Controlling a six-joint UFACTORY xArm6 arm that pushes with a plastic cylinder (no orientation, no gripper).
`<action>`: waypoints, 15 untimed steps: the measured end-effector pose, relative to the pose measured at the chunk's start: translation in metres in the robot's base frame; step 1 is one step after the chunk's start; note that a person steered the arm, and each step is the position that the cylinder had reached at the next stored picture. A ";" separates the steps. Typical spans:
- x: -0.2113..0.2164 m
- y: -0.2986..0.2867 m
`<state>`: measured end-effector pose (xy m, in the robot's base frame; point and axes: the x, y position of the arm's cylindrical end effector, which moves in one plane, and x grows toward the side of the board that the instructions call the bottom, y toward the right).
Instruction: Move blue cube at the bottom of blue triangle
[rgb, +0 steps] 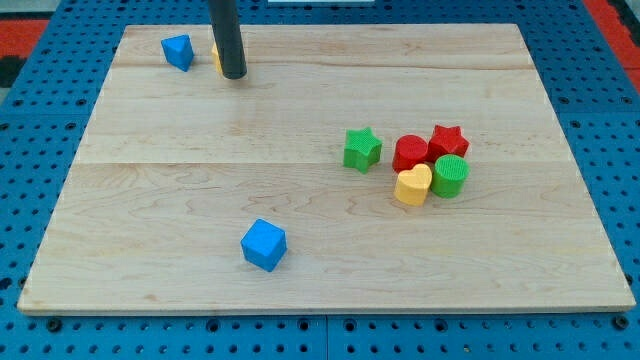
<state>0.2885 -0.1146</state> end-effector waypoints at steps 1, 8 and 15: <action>0.000 0.002; 0.273 0.113; 0.157 -0.047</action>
<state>0.4452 -0.1612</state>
